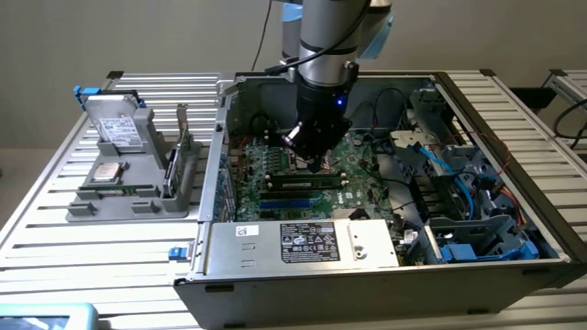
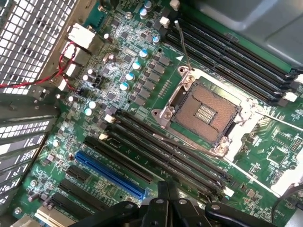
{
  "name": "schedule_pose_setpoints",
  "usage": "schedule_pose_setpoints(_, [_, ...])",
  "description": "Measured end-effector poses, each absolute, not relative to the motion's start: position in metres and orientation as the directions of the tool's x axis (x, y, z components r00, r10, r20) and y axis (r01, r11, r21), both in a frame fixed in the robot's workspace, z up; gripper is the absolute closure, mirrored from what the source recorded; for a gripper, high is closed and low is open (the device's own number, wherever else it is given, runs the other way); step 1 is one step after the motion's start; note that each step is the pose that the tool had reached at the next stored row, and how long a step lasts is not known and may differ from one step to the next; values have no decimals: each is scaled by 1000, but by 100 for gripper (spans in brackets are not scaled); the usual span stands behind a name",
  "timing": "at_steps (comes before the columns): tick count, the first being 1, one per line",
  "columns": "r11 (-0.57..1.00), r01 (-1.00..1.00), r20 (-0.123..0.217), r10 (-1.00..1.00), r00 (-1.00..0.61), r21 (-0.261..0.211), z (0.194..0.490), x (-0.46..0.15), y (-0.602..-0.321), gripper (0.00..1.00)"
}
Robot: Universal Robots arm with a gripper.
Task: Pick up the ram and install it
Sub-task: 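Press down the ram until it locks into place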
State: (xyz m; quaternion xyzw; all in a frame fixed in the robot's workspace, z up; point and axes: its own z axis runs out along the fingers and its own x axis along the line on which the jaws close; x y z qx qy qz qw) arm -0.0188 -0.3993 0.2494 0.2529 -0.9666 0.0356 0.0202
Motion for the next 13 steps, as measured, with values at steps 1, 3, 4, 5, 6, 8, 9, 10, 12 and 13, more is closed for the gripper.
schedule_pose_setpoints(1, [876, -479, 56, -476, -878, -59, 249, -19, -399, 89])
schedule_pose_setpoints(3, [887, -457, 53, -455, -889, -61, 249, -19, -399, 89])
schedule_pose_setpoints(4, [892, -447, 51, -445, -894, -62, 249, -19, -399, 89])
schedule_pose_setpoints(5, [898, -436, 50, -434, -900, -62, 249, -19, -399, 89])
schedule_pose_setpoints(6, [903, -425, 48, -423, -905, -63, 249, -19, -399, 89])
schedule_pose_setpoints(8, [913, -404, 45, -402, -915, -64, 249, -19, -399, 89])
schedule_pose_setpoints(9, [917, -393, 44, -391, -920, -65, 249, -19, -399, 89])
schedule_pose_setpoints(10, [922, -382, 42, -380, -924, -66, 249, -19, -399, 89])
schedule_pose_setpoints(12, [931, -359, 39, -357, -933, -67, 249, -19, -399, 89])
schedule_pose_setpoints(13, [935, -348, 37, -346, -937, -68, 249, -19, -399, 89])
